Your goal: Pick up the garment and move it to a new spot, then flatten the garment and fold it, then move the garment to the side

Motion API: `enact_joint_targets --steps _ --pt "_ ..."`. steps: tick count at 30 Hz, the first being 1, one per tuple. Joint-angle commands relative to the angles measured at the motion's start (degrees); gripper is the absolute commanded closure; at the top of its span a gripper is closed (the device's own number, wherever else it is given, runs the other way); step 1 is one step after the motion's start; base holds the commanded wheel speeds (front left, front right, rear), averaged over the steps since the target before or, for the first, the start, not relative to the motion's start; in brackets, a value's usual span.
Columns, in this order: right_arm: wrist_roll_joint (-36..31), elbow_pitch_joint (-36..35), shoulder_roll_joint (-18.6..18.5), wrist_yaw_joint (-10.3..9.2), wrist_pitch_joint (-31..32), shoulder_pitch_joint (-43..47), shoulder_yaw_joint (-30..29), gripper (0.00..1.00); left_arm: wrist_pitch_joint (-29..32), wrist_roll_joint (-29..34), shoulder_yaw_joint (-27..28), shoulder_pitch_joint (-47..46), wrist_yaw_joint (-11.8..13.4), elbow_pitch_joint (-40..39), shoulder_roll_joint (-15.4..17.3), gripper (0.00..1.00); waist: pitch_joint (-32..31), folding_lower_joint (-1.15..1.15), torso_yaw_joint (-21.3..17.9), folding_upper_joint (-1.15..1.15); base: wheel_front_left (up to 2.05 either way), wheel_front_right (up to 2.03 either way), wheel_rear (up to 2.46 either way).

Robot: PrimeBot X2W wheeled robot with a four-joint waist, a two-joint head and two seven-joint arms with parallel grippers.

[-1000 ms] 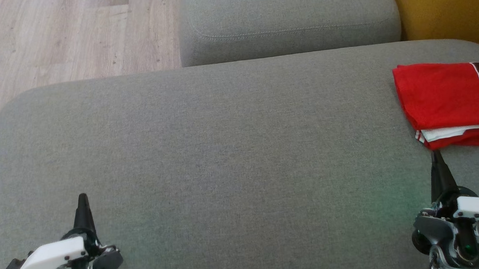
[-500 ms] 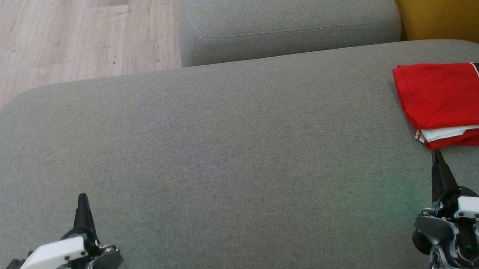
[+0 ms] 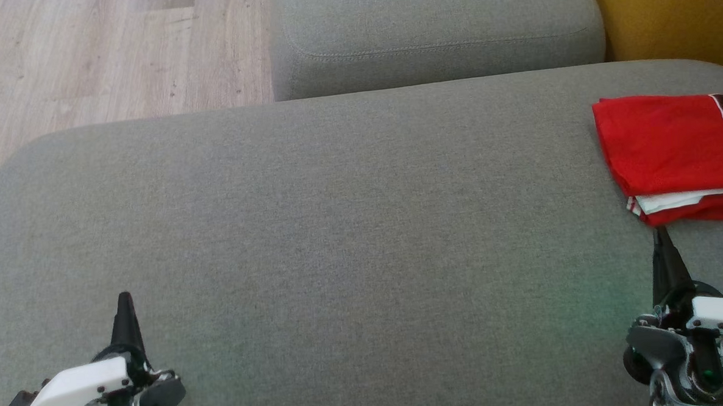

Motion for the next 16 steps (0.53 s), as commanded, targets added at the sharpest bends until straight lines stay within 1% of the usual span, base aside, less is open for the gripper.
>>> enact_joint_targets --steps 1,16 --pt "0.1 -2.2 -0.5 -0.04 0.3 -2.6 1.2 1.0 0.4 -0.3 2.2 -2.8 -0.4 -2.1 0.2 1.0 0.0 0.0 0.0 0.0 0.0 0.0 0.0" --pt "0.1 -2.1 -0.4 -0.04 0.4 -2.7 1.1 1.0 0.4 -0.3 2.2 -2.8 -0.4 -2.1 0.2 1.0 0.0 0.0 0.0 0.0 0.0 0.0 0.0"
